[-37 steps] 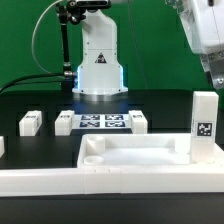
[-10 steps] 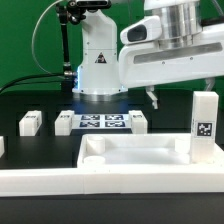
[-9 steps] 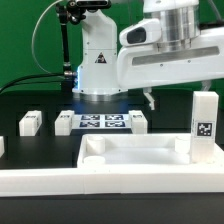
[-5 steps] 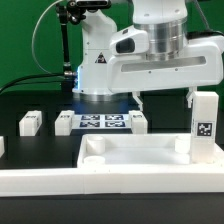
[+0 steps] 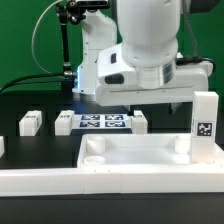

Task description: Assemble desk

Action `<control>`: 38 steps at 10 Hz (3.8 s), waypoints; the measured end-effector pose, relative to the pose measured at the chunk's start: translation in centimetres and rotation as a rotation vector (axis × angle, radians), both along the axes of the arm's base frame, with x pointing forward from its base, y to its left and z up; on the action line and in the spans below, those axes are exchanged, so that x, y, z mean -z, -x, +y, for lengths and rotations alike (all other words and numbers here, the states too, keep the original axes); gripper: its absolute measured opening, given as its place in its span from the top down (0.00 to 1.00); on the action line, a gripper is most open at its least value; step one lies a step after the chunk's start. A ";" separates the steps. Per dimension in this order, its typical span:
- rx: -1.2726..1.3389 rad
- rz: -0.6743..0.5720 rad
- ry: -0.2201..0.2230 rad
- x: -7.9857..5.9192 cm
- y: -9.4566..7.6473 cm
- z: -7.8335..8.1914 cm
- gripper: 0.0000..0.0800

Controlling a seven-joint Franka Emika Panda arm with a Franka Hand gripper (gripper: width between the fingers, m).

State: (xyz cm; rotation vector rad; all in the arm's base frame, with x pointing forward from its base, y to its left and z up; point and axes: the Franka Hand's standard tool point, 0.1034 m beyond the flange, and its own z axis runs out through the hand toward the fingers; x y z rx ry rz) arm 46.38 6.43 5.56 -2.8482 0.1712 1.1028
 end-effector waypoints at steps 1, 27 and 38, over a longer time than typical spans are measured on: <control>-0.005 0.101 -0.016 0.2 0.2 0.0 0.19; 0.002 0.212 -0.026 -1.4 0.5 -2.6 0.64; 0.019 -0.416 -0.039 -10.9 -11.0 -9.1 0.64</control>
Offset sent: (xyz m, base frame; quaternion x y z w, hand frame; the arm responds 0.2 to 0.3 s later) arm 0.0000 0.0000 0.0000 0.0000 0.0000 0.0000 1.0000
